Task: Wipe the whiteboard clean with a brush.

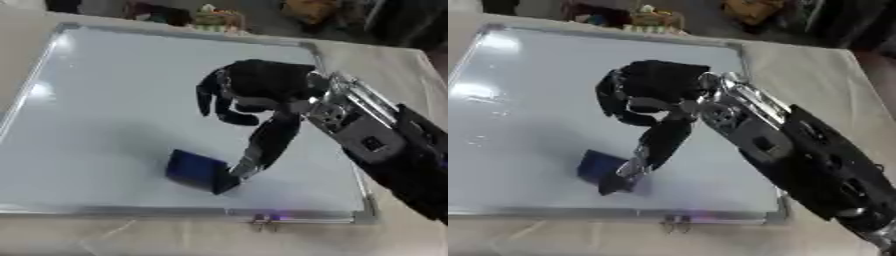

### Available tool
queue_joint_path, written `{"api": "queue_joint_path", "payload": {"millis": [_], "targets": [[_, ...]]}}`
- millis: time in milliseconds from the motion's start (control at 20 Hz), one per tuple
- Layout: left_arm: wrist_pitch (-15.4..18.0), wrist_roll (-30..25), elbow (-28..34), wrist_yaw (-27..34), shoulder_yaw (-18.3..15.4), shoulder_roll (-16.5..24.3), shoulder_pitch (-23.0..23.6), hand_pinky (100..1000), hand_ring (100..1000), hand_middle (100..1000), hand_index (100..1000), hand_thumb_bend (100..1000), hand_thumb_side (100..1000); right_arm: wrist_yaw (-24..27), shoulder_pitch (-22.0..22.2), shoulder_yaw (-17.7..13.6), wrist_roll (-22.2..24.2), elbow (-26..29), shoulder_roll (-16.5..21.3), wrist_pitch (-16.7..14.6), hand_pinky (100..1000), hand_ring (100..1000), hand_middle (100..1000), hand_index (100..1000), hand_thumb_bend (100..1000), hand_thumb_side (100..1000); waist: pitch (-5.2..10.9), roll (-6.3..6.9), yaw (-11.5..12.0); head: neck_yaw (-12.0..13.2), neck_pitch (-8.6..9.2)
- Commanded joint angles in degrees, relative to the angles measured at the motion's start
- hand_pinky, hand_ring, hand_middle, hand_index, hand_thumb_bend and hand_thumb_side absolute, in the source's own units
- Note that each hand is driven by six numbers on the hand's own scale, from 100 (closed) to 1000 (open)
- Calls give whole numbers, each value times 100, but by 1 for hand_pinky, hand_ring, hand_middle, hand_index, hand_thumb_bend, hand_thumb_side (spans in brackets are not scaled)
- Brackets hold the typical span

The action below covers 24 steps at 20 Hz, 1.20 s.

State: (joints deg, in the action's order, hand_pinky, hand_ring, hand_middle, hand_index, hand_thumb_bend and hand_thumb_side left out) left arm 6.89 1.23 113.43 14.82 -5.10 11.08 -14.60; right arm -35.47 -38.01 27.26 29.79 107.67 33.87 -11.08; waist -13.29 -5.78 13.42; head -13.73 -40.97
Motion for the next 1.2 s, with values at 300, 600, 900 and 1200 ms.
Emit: {"api": "queue_joint_path", "payload": {"millis": [300, 600, 900, 1200], "targets": [[-22, -12, 116, 7, 0, 109, -47, 421, 491, 426, 563, 100, 919, -541, -38, 26, -14, -209, -218, -304, 677, 690, 554, 112, 728, 789, 104, 18, -8, 13, -39], [-31, -24, 116, 3, 5, 105, -48, 421, 491, 427, 563, 100, 920, -936, 70, 62, -214, -451, -486, -419, 659, 652, 521, 109, 703, 705, 100, 5, 6, 19, -45], [-38, -36, 113, 3, 5, 97, -50, 421, 492, 427, 563, 100, 922, -997, 136, 83, -195, -719, -652, -467, 644, 642, 547, 108, 685, 563, 95, -4, 11, 19, -43], [-39, -45, 114, 0, 4, 89, -52, 420, 492, 427, 562, 100, 921, -992, 190, 47, -131, -884, -752, -422, 633, 640, 605, 105, 678, 559, 82, -3, 21, 11, -36]]}}
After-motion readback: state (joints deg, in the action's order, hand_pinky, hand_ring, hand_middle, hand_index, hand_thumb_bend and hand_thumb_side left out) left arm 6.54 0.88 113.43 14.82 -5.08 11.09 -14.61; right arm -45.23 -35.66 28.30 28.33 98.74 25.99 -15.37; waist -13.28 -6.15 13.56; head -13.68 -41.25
